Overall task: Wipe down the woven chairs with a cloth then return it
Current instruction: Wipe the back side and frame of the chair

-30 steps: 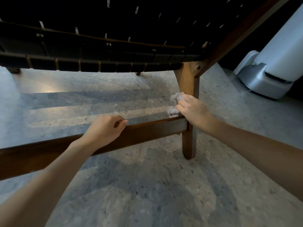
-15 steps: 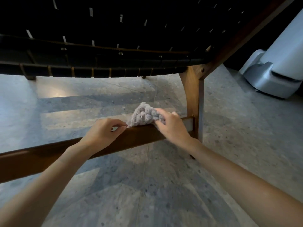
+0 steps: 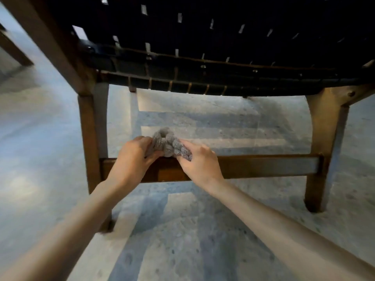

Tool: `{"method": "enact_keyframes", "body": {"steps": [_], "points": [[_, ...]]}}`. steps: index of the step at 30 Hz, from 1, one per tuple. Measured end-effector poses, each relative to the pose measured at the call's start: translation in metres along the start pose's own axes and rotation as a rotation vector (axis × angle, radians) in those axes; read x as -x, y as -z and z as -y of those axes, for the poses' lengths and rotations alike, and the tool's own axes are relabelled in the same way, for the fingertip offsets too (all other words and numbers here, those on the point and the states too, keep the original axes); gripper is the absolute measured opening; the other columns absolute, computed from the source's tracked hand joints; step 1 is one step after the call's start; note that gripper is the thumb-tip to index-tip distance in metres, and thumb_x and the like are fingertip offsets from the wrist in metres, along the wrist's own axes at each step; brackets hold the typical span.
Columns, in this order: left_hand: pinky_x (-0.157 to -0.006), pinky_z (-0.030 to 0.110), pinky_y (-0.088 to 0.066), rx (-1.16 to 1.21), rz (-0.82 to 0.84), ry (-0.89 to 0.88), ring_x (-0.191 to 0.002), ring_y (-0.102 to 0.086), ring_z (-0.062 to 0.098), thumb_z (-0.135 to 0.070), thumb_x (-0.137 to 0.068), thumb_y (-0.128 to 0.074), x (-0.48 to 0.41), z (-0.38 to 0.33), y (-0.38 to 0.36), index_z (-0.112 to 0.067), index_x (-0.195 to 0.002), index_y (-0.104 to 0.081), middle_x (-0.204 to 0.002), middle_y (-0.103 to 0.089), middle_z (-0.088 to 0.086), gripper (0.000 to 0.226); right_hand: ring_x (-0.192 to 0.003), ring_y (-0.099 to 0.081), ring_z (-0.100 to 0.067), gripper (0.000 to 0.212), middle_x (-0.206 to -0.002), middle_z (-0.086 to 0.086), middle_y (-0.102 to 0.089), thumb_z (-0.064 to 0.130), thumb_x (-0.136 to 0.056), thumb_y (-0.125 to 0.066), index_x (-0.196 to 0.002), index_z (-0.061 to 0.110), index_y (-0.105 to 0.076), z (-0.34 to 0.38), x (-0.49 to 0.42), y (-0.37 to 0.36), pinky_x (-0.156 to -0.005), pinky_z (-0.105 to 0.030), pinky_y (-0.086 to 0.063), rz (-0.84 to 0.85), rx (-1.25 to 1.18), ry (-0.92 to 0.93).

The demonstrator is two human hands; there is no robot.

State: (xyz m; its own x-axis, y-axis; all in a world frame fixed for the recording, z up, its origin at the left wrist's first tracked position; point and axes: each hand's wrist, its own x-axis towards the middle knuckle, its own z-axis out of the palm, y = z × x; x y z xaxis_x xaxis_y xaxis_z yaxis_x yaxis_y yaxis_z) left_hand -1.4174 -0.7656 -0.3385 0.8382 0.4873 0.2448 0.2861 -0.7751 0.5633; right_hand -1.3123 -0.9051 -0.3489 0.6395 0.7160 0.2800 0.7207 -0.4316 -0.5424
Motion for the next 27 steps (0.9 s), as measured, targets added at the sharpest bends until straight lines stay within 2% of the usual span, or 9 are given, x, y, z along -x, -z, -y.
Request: {"method": "enact_keyframes", "body": {"steps": [3,6,9,12,15,18,21,24,27], "points": [[-0.060,0.037,-0.044,-0.060,-0.085,0.014,-0.069,-0.053,0.024,-0.024,-0.084,-0.069,0.019,0.018,0.030,-0.002,-0.082,-0.060,-0.079,-0.060,0.009,0.024,-0.102,-0.056,-0.021,0.036,-0.110,0.000,-0.068,0.033,-0.092,-0.059,-0.129,0.033,-0.058,0.030,-0.003,-0.015,-0.077,-0.027,-0.039,0.085,-0.030,0.048],[-0.064,0.034,-0.044,-0.071,-0.145,0.038,-0.071,-0.056,0.026,-0.022,-0.082,-0.071,0.037,0.038,0.057,0.000,-0.084,-0.063,-0.080,-0.062,0.011,0.023,-0.095,-0.063,-0.018,0.034,-0.103,0.001,-0.072,0.037,-0.090,-0.062,-0.124,0.031,-0.062,0.065,-0.008,-0.022,-0.078,-0.029,-0.045,0.185,-0.035,0.134],[-0.076,0.032,-0.054,0.111,-0.186,0.097,-0.081,-0.064,0.022,-0.014,-0.083,-0.070,0.053,0.052,0.087,-0.003,-0.092,-0.066,-0.088,-0.067,0.009,0.015,-0.070,-0.063,0.002,0.027,-0.082,0.011,-0.070,0.033,-0.086,-0.069,-0.112,0.027,-0.069,0.098,-0.016,-0.020,-0.061,-0.015,-0.045,0.286,-0.121,0.216],[-0.078,0.019,-0.053,0.177,-0.234,0.081,-0.082,-0.065,0.016,-0.014,-0.087,-0.066,0.067,0.067,0.114,0.000,-0.093,-0.065,-0.090,-0.068,0.008,0.016,-0.071,-0.063,0.001,0.027,-0.083,0.014,-0.071,0.031,-0.083,-0.071,-0.109,0.027,-0.070,0.119,-0.031,-0.012,-0.060,-0.014,-0.048,0.320,-0.125,0.349],[-0.079,0.023,-0.052,0.191,-0.230,0.076,-0.082,-0.064,0.015,-0.015,-0.088,-0.065,0.078,0.077,0.144,0.001,-0.090,-0.062,-0.086,-0.067,0.007,0.016,-0.077,-0.061,-0.003,0.030,-0.090,0.010,-0.069,0.031,-0.078,-0.074,-0.105,0.021,-0.069,0.148,-0.045,-0.008,-0.066,-0.016,-0.049,0.348,-0.106,0.472],[-0.075,0.034,-0.053,0.211,-0.275,0.158,-0.078,-0.062,0.022,-0.013,-0.088,-0.064,0.090,0.088,0.180,0.001,-0.090,-0.061,-0.083,-0.064,0.010,0.014,-0.077,-0.059,-0.008,0.031,-0.090,0.006,-0.064,0.031,-0.078,-0.076,-0.103,0.018,-0.062,0.192,-0.052,-0.018,-0.066,-0.020,-0.049,0.405,-0.130,0.488],[-0.072,0.046,-0.050,0.189,-0.311,0.276,-0.075,-0.060,0.029,-0.009,-0.085,-0.066,0.105,0.096,0.220,0.001,-0.088,-0.060,-0.080,-0.062,0.013,0.012,-0.082,-0.061,-0.014,0.034,-0.094,0.002,-0.063,0.033,-0.080,-0.074,-0.104,0.019,-0.054,0.240,-0.055,-0.030,-0.068,-0.036,-0.054,0.500,-0.161,0.469],[-0.072,0.045,-0.050,0.184,-0.342,0.357,-0.076,-0.059,0.030,-0.003,-0.080,-0.066,0.117,0.094,0.268,-0.003,-0.088,-0.062,-0.079,-0.060,0.007,0.009,-0.083,-0.062,-0.014,0.033,-0.095,0.004,-0.063,0.033,-0.080,-0.074,-0.099,0.031,-0.047,0.290,-0.062,-0.027,-0.069,-0.041,-0.054,0.567,-0.216,0.402],[-0.072,0.039,-0.049,0.199,-0.380,0.415,-0.080,-0.060,0.026,-0.001,-0.079,-0.066,0.123,0.080,0.322,-0.005,-0.092,-0.067,-0.081,-0.060,0.001,0.013,-0.081,-0.065,-0.016,0.032,-0.096,0.006,-0.063,0.031,-0.080,-0.074,-0.091,0.040,-0.045,0.345,-0.072,-0.012,-0.060,-0.036,-0.054,0.599,-0.303,0.294]]}}
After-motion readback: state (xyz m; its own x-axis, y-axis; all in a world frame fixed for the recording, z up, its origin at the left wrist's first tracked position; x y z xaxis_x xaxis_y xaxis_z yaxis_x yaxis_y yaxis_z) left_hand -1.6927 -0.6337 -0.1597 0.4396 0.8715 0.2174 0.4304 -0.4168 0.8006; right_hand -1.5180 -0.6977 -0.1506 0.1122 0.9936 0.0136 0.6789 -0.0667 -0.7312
